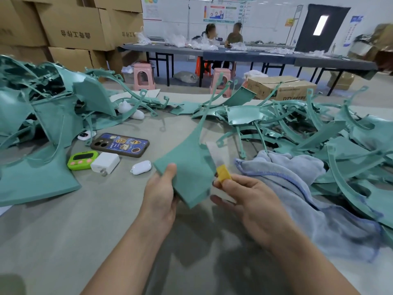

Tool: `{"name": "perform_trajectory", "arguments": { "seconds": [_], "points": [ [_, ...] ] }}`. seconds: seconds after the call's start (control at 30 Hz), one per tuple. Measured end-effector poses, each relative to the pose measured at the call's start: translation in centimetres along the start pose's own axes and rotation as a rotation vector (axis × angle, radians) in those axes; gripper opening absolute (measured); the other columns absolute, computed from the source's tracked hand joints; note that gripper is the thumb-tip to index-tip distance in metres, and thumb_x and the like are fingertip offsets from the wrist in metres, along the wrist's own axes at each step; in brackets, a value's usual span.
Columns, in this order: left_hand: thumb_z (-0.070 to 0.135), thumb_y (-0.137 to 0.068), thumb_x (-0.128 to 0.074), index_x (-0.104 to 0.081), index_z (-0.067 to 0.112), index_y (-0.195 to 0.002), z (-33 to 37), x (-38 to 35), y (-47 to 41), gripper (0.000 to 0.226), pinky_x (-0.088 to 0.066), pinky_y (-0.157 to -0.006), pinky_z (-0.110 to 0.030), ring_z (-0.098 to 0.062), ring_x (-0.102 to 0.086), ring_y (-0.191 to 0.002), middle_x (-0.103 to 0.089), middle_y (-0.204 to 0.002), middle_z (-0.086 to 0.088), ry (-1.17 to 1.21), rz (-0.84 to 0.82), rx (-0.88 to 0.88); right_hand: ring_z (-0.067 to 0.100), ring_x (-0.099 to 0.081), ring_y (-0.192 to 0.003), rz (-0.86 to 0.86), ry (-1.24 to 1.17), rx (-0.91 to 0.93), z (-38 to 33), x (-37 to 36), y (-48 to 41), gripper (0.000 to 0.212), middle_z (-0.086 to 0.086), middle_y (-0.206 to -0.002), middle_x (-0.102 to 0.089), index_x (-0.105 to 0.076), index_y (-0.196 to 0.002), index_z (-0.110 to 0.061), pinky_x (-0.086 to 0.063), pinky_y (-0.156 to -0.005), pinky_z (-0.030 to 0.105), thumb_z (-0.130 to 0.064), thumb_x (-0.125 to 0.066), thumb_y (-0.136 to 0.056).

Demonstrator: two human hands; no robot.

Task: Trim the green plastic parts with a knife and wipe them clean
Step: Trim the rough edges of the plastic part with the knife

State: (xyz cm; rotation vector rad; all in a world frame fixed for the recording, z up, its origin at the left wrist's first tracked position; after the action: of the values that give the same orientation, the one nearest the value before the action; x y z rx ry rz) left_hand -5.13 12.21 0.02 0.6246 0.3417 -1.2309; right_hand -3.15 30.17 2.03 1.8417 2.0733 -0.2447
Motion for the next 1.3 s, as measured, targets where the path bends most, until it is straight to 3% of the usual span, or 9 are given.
{"name": "perform_trajectory", "arguments": {
  "seconds": [0.13,0.23,0.37,0.43,0.53,0.63,0.87,1.0,1.3],
  "points": [
    [-0.002,-0.093,-0.061,-0.070,0.005,-0.110,-1.5,-1.3,0.6,0.021,-0.060,-0.074,-0.028,-0.022,-0.074,-0.090,-0.076,-0.108,-0.009,-0.267,-0.204,0.086,0.021,-0.071,-0.087,0.119,0.036,0.029,0.3,1.1,-0.4,0.015,0.013,-0.093,-0.078,-0.082,-0.078,-0.009,-0.059,-0.081,0.035,-0.011,-0.069,-0.087],
    [-0.012,-0.086,-0.062,-0.067,0.007,-0.113,-1.1,-1.0,0.5,0.033,-0.053,-0.078,-0.034,-0.026,-0.067,-0.087,-0.074,-0.106,-0.012,-0.358,-0.186,0.064,0.019,-0.069,-0.083,0.200,0.199,0.153,-1.7,2.3,-0.4,0.021,0.013,-0.090,-0.078,-0.082,-0.079,-0.013,-0.054,-0.085,0.038,-0.004,-0.068,-0.092],
    [-0.004,-0.088,-0.064,-0.069,0.009,-0.116,0.4,-0.9,0.1,0.032,-0.056,-0.089,-0.041,-0.031,-0.073,-0.098,-0.076,-0.109,-0.013,-0.367,-0.214,0.019,0.020,-0.068,-0.081,0.055,0.370,0.162,-3.0,1.8,0.0,0.019,0.015,-0.089,-0.078,-0.082,-0.081,-0.012,-0.052,-0.081,0.037,-0.003,-0.069,-0.091],
    [0.008,-0.091,-0.065,-0.076,0.006,-0.108,-0.7,-1.5,0.7,0.020,-0.062,-0.081,-0.040,-0.033,-0.074,-0.098,-0.076,-0.106,-0.016,-0.390,-0.286,0.112,0.020,-0.070,-0.080,-0.039,0.389,0.102,-2.4,0.9,0.3,0.017,0.016,-0.090,-0.078,-0.082,-0.084,-0.011,-0.056,-0.075,0.031,-0.005,-0.068,-0.091],
    [0.012,-0.094,-0.063,-0.074,0.000,-0.104,-1.6,-1.8,1.2,0.019,-0.062,-0.063,-0.035,-0.031,-0.076,-0.087,-0.077,-0.100,-0.017,-0.341,-0.237,0.151,0.020,-0.072,-0.074,0.088,0.144,0.040,-2.0,1.8,0.2,0.014,0.014,-0.088,-0.078,-0.082,-0.081,-0.010,-0.059,-0.062,0.026,-0.008,-0.070,-0.087],
    [0.012,-0.097,-0.062,-0.072,0.001,-0.107,-0.8,-1.1,0.8,0.018,-0.063,-0.069,-0.038,-0.030,-0.076,-0.089,-0.078,-0.101,-0.015,-0.252,-0.125,0.085,0.023,-0.072,-0.082,0.186,0.009,0.050,-2.6,3.3,-0.1,0.015,0.013,-0.092,-0.078,-0.081,-0.079,-0.007,-0.060,-0.074,0.031,-0.011,-0.068,-0.085],
    [0.023,-0.099,-0.063,-0.072,0.009,-0.110,1.2,0.5,0.5,0.021,-0.058,-0.052,-0.029,-0.022,-0.077,-0.081,-0.079,-0.097,-0.006,-0.149,0.012,0.010,0.025,-0.065,-0.076,0.140,0.311,0.193,-4.2,3.2,-0.2,0.022,0.029,-0.089,-0.073,-0.080,-0.087,-0.003,-0.051,-0.072,0.029,-0.002,-0.060,-0.098],
    [0.028,-0.097,-0.065,-0.074,0.010,-0.105,1.4,1.2,0.3,0.021,-0.058,-0.051,-0.028,-0.021,-0.077,-0.078,-0.079,-0.096,-0.007,-0.106,0.048,0.041,0.015,-0.065,-0.066,0.059,0.349,0.240,-4.3,2.4,-0.2,0.023,0.012,-0.079,-0.076,-0.081,-0.082,-0.008,-0.052,-0.062,0.018,0.000,-0.063,-0.095],
    [0.028,-0.096,-0.067,-0.074,0.011,-0.102,1.4,1.6,0.3,0.020,-0.057,-0.050,-0.028,-0.020,-0.077,-0.073,-0.079,-0.094,-0.007,-0.040,0.042,0.078,0.011,-0.064,-0.061,-0.037,0.377,0.222,-5.0,2.5,0.0,0.028,0.015,-0.080,-0.076,-0.081,-0.078,-0.005,-0.051,-0.059,0.016,0.010,-0.061,-0.091]
  ]
}}
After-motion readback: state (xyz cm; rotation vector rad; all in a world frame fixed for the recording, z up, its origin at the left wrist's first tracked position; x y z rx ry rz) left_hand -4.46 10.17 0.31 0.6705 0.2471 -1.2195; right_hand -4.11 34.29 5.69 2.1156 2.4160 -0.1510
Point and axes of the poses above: each hand's wrist, its own y-axis away from the middle knuckle, its own x-axis out of the back of the hand, z = x × y, the point moved 10 cm from there along -y, towards the middle knuckle
